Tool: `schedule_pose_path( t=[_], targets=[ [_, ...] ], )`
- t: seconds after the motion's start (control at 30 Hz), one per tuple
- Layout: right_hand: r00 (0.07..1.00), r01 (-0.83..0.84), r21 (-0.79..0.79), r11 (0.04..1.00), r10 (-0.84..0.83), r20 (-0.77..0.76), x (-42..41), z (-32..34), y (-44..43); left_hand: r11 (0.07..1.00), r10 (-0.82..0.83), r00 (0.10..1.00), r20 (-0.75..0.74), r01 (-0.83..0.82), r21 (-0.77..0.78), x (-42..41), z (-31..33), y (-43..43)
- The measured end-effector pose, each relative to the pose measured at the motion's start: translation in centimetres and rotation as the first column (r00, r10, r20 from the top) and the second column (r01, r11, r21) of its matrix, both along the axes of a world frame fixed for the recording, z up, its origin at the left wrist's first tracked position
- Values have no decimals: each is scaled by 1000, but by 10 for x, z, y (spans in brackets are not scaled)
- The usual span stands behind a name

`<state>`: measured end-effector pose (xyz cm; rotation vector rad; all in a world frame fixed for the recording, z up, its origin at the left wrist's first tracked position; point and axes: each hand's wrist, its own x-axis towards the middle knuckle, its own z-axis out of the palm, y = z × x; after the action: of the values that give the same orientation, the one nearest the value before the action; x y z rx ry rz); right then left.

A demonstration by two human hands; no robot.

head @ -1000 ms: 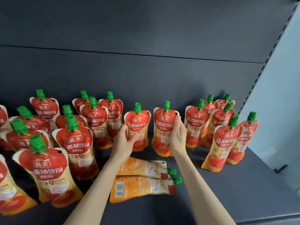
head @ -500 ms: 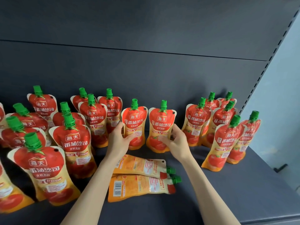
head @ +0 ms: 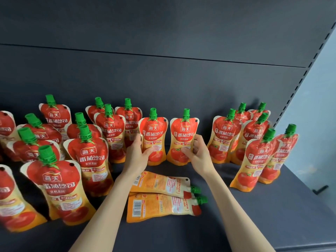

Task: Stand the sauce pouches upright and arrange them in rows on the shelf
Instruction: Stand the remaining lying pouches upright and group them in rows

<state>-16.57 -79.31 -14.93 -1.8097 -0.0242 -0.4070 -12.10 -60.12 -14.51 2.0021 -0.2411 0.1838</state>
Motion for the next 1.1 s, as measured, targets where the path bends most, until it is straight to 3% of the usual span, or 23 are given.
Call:
schedule_pose_path(
  t=[0.27, 0.33, 0.43, 0.5, 0.6, 0.67, 0.73, 0.87, 0.97, 1.1],
  targets=[
    [996, 61, -81, 995, -66, -62, -13, 2, 6, 996, 48, 999, -18, -47, 80, -21, 4, 0],
    [986, 134, -120, 984, -144, -80, -25, -2, 8, 986, 96, 994, 59, -103, 130, -38, 5, 5],
    [968, 233, -216, 948, -247, -40, -52, -7, 10, 977, -67, 984, 167, 31, 212, -68, 4, 14],
    [983, 140, -256, 956, -165, -77, -71, -8, 11, 901, -252, 966, 56, 213, 377, -82, 5, 18],
    [973, -68, -397, 915, -27, -229, -95, -16, 11, 661, -379, 921, -97, 342, 668, -89, 2, 21],
    [970, -116, -481, 869, -5, -242, -105, -20, 9, 564, -398, 908, -128, 352, 747, -90, 0, 25],
    [962, -168, -495, 852, 33, -270, -111, -18, 6, 529, -399, 906, -140, 352, 772, -92, -2, 29],
    [930, -270, -442, 855, 114, -349, -122, -14, -2, 526, -387, 917, -94, 303, 795, -99, -5, 30],
    [904, -324, -364, 873, 173, -391, -129, -13, -9, 574, -361, 931, -44, 259, 777, -102, -4, 29],
    [962, -219, -440, 871, 117, -247, -131, -17, -7, 635, -324, 946, 33, 191, 749, -105, -4, 28]
  ],
)
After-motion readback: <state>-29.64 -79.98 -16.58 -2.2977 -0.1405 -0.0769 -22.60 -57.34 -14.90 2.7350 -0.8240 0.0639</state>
